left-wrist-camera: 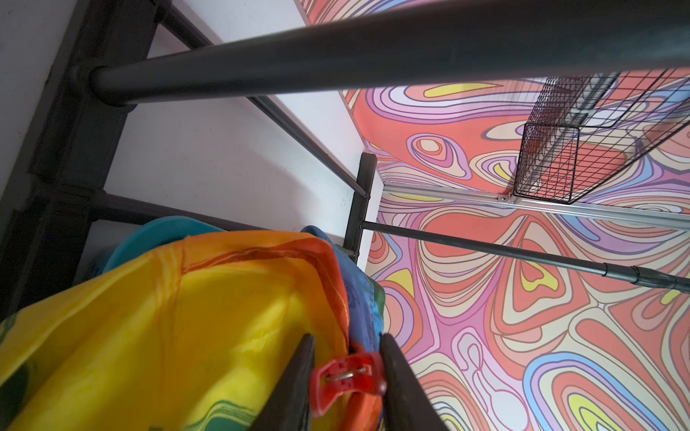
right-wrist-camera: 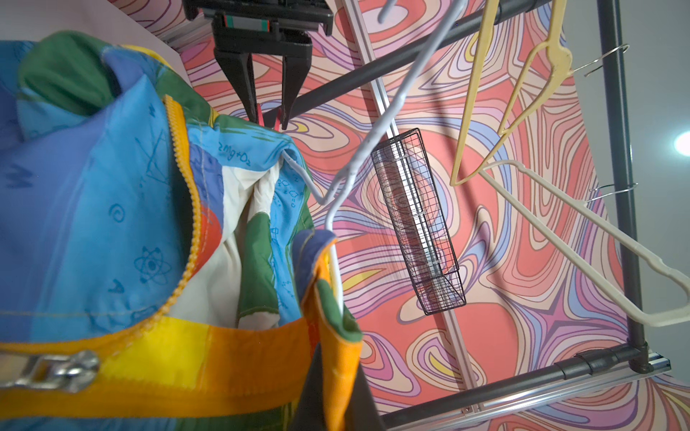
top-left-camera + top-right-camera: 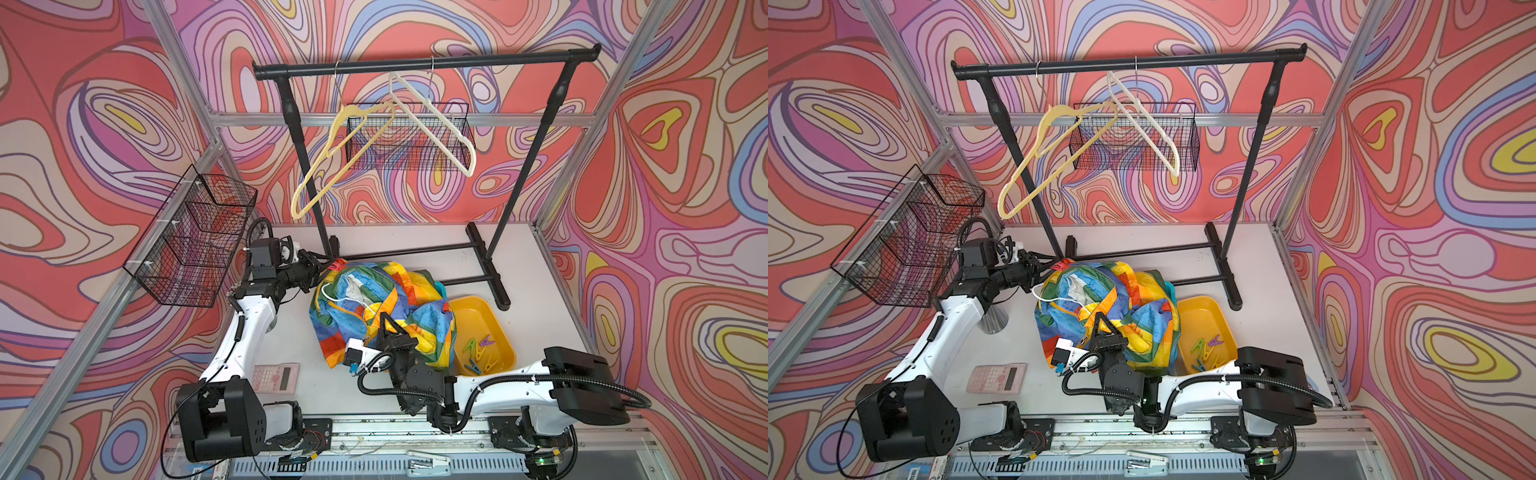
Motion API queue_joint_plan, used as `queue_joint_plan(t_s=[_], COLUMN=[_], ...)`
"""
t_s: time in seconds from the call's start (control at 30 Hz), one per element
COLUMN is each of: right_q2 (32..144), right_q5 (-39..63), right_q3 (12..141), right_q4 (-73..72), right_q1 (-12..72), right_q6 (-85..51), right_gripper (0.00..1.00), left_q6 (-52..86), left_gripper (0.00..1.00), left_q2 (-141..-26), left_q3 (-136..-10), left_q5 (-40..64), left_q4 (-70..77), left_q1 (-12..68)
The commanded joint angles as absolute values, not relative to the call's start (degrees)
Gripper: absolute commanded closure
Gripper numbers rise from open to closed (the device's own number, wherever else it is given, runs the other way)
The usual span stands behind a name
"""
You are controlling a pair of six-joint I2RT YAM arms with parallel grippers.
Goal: Remove the clothespins securing jackets to the hanger
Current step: Remove the clothespin from the hanger.
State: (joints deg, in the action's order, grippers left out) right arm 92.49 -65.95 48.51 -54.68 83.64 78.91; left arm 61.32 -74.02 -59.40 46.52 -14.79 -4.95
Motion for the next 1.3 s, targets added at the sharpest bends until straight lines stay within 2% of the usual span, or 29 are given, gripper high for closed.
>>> queue_joint_plan(t_s=[0.0,0.17,0.57,1.03,1.27], right_q2=[93.51,93.75,92.55,83.48,79.71], right_q5=[-64.45,-64.42,-64.31,-61.70,-52.87], right_q3=[50.48,50.71,49.63,52.13,62.11], right_q4=[-58.68,-59.65,-59.76,-29.29,-5.63], right_q1=[83.93,84.02,84.01,82.10,76.84], right_q6=[80.30,81.26,80.20,56.25,32.49], right_gripper=[1.00,1.00,1.00,1.00,1.00], left_q6=[61.45,61.56,62.23,60.77,55.73], left_gripper=[0.71,0.81,0.91,0.94,0.94], left_q2=[-74.50,-74.18,-73.04,-66.18,-51.27], left_q3=[-60.32,-60.02,-59.43,-61.00,-55.07], left_q5=[47.63,47.64,47.72,47.31,40.41], left_q4=[-13.27,-12.67,-11.78,-16.17,-23.26], left_q1=[-5.36,-5.36,-5.36,-10.10,-9.13])
